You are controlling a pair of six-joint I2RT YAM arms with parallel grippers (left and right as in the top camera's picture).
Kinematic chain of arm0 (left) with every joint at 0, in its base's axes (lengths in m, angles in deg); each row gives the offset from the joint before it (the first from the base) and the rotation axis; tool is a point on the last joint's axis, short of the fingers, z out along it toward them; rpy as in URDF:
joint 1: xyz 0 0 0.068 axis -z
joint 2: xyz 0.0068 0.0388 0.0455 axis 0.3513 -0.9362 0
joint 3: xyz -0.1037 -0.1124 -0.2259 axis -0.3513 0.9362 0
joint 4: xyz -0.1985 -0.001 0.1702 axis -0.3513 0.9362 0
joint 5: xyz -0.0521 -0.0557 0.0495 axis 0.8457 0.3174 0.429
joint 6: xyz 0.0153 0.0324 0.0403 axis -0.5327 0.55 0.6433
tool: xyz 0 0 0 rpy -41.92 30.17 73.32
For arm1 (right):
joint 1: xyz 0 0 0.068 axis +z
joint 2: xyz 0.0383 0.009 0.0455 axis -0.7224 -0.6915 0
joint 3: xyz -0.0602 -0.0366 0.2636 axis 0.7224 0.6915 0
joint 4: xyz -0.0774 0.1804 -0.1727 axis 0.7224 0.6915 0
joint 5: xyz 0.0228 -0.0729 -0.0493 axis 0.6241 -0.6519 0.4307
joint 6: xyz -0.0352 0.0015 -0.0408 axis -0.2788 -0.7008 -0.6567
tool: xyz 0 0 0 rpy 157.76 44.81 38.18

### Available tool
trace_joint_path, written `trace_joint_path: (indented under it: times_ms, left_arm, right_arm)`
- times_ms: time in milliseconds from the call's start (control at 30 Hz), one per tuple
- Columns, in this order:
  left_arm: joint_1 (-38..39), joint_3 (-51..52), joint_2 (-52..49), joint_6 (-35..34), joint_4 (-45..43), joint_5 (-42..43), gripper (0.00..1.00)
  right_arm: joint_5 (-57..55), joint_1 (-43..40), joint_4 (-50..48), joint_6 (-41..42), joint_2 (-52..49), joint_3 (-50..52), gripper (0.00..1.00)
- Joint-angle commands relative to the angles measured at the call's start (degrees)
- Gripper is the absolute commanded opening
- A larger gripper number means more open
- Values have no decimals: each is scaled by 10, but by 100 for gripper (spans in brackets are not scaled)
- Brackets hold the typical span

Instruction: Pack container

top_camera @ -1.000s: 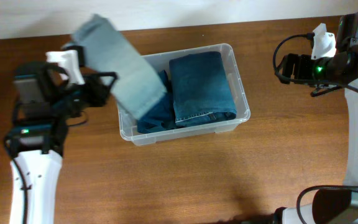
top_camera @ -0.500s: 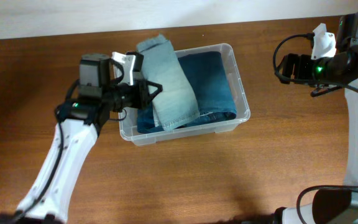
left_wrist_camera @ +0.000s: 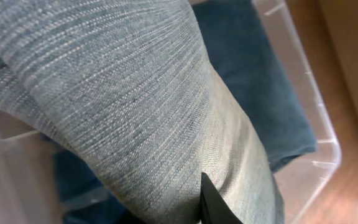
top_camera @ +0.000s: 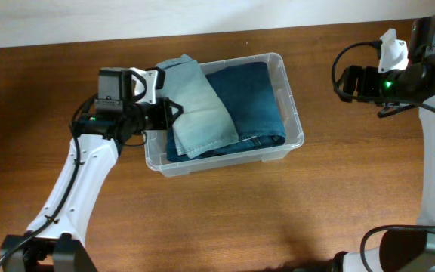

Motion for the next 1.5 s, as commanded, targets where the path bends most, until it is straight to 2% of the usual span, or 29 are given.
trace_joint_path:
  times_ms: [0,300,400,467,533,567,667,700,833,933,1033,1133,1233,1300,1467]
  left_arm:
    - [-20,-18,1,27,-5,-34,0]
    - [-20,-17,-3,43,-1,-34,2]
    - [-20,-17,-6,43,1,-34,20]
    - [-22,-18,-5,56,3,-34,26]
    - [-28,-19,-4,64,7,-42,42]
    - [-32,-21,-4,64,13,-55,47]
    - [-41,-24,-4,67,22,-79,74]
    - [-44,-24,-4,71,23,-79,75]
    - [-47,-29,-4,74,24,-79,73]
    - [-46,-50,-4,74,23,-79,55]
    - [-40,-83,-4,74,19,-78,43]
    - [-25,-107,-4,74,7,-75,17]
    - [5,-109,-5,75,-7,-68,5]
    - [31,-109,-10,77,-8,-68,0]
    - [95,-109,-37,79,-4,-68,1]
  right_arm:
    - [0,-1,0,-7,-3,0,98]
    - [0,-1,0,-7,-3,0,98]
    - [0,-1,2,-7,-3,0,98]
    - [-1,-1,2,-7,-3,0,98]
    - [0,-1,2,-7,-3,0,98]
    - [0,-1,2,-7,-3,0,98]
    - [0,-1,2,-7,-3,0,98]
    - [0,-1,2,-7,-3,0,98]
    - [0,-1,2,-7,-3,0,99]
    - [0,-1,2,-7,-3,0,98]
    - [0,-1,2,-7,-3,0,98]
    - [0,-1,2,-7,-3,0,98]
    - [0,-1,2,-7,-3,0,98]
    - [0,-1,2,-7,-3,0,98]
    - [0,-1,2,-7,-3,0,98]
